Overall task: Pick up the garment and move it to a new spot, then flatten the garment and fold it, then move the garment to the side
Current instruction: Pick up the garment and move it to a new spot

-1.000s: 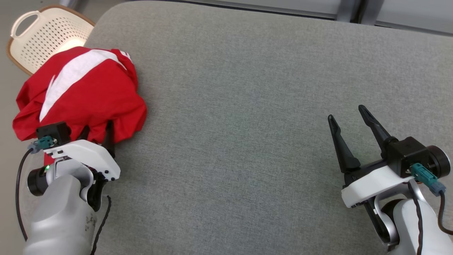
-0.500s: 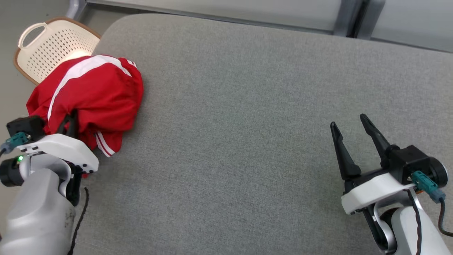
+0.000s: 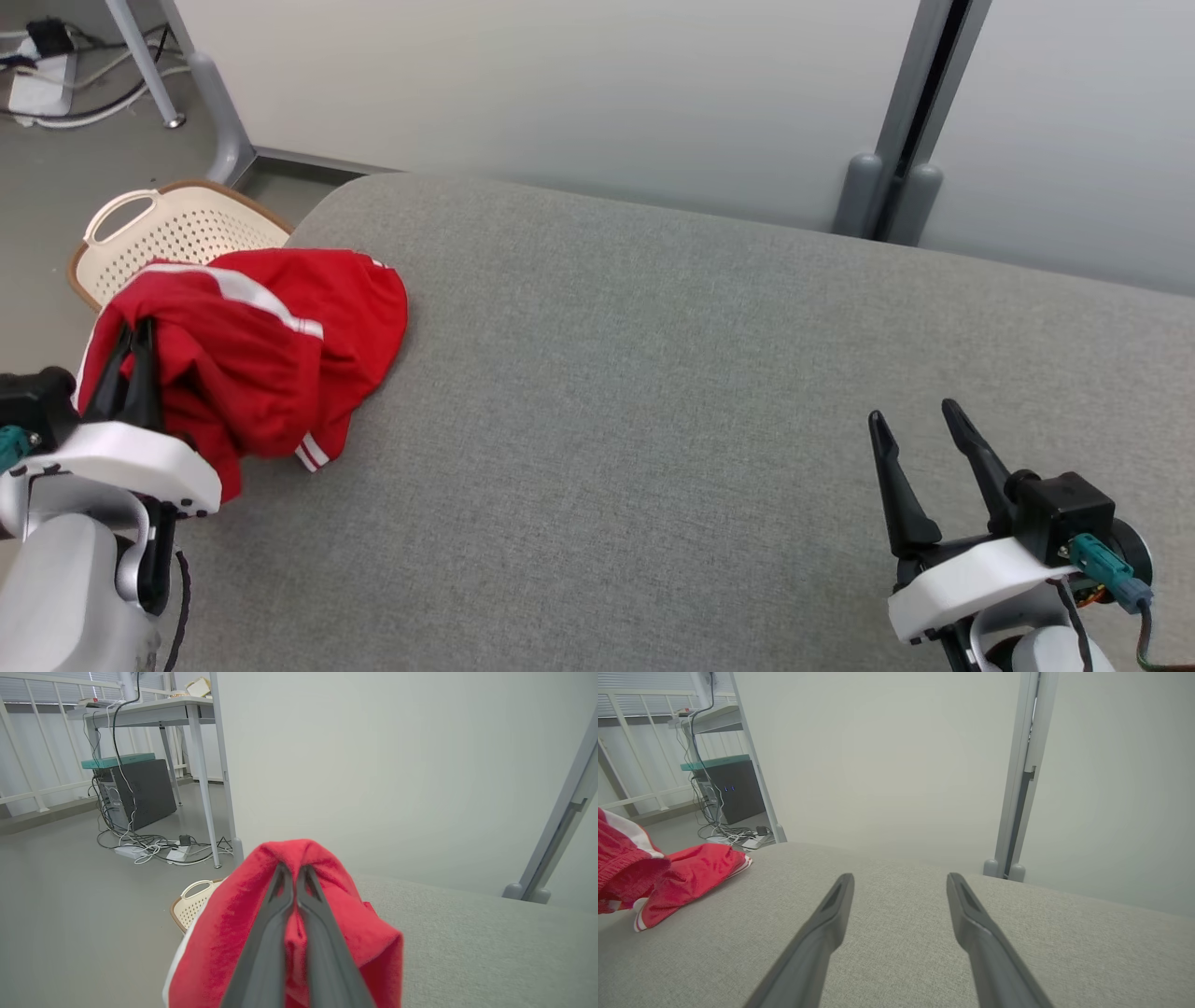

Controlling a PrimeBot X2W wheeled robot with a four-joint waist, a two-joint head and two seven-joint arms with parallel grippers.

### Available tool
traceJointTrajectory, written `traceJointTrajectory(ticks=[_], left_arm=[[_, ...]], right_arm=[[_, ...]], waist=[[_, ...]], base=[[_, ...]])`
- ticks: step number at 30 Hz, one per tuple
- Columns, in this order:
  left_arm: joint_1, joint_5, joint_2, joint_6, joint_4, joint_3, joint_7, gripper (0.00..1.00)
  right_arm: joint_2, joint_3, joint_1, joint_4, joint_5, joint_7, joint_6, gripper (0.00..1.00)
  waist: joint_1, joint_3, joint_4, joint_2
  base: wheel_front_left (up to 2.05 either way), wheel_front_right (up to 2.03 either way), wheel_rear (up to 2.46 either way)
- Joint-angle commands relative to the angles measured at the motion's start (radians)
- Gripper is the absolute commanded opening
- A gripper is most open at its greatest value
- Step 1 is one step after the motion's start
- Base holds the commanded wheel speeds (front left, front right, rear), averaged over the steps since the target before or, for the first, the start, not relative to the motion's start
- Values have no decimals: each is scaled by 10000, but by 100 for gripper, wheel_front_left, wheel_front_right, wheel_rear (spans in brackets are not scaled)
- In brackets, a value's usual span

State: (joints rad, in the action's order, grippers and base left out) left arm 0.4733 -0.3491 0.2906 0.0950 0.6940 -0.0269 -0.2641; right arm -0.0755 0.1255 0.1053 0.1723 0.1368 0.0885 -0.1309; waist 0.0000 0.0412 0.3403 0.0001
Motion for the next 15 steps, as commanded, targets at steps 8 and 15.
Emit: traceJointTrajectory(ticks=[8, 15], left_arm=[[-1967, 146, -160, -458, -2631, -192, 413, 0], [-2998, 253, -750, -528, -4783, -1081, 1425, 0]], right_arm=[[170, 20, -545, 25, 124, 130, 3, 100], [205, 117, -595, -82, 179, -7, 3, 100]], waist=[[0, -859, -878, -1], [0, -778, -1874, -1]], base=[[0, 0, 0], [0, 0, 0]])
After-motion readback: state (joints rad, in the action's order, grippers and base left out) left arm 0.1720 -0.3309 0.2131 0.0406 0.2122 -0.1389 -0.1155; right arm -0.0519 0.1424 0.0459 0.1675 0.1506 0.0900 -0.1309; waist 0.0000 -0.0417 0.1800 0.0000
